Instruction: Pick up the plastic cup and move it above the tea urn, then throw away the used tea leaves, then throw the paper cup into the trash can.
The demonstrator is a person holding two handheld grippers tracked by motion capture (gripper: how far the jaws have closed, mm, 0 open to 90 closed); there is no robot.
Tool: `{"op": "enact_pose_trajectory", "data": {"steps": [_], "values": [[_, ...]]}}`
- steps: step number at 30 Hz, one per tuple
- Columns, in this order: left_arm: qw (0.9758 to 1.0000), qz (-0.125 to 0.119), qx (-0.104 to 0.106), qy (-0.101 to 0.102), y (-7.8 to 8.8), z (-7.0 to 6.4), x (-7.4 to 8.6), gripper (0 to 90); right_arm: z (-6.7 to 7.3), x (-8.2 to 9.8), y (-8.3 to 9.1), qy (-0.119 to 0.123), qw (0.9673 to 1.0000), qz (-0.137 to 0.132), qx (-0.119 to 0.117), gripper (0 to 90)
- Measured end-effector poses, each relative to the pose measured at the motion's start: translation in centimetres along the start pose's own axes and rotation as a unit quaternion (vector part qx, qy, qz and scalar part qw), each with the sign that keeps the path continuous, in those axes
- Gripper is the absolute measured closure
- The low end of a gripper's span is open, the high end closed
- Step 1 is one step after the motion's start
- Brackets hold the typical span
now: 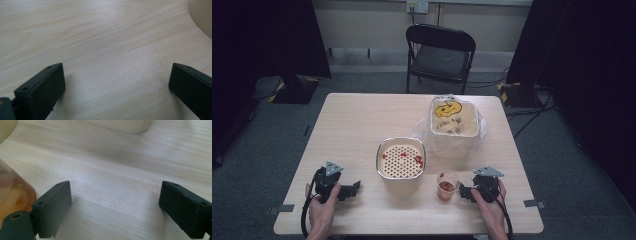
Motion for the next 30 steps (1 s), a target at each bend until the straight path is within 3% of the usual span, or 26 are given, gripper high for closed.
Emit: {"op": "enact_pose_trajectory", "data": {"steps": [9, 11, 14, 24, 30], "values": [[0.9999, 0.003, -0.002, -0.010, -0.1, -0.1, 0.1, 0.0, -0.2, 0.0, 0.0, 0.005, 0.9999, 0.000, -0.009, 11.7], [0.9999, 0.003, -0.002, -0.010, -0.1, -0.1, 0.1, 0.0, -0.4, -0.1, 0.1, -0.007, 1.0000, -0.002, -0.005, 14.8], [0.9999, 0.003, -0.002, -0.010, -0.1, -0.1, 0.0, 0.0, -0.3, 0.0, 0.1, 0.004, 1.0000, 0.000, -0.003, 14.4], [1.0000, 0.003, -0.002, -0.009, -0.1, -0.1, 0.1, 0.0, 0.6, 0.1, 1.9, 0.015, 0.9992, 0.000, -0.038, 17.6], [0.9999, 0.003, -0.002, -0.010, -0.1, -0.1, 0.1, 0.0, 2.4, 0.2, 3.3, 0.034, 0.9959, -0.008, -0.083, 19.5]]}}
Point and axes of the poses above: each handheld gripper's, and its own axes: y roughly backward along the jaws, x roughly out of its underside, z roughly to its left, the point moved 3 cm from there along -y, roughly forward along the jaws, and after that the axes turned 13 degrees about y, right-handed, at the moved point
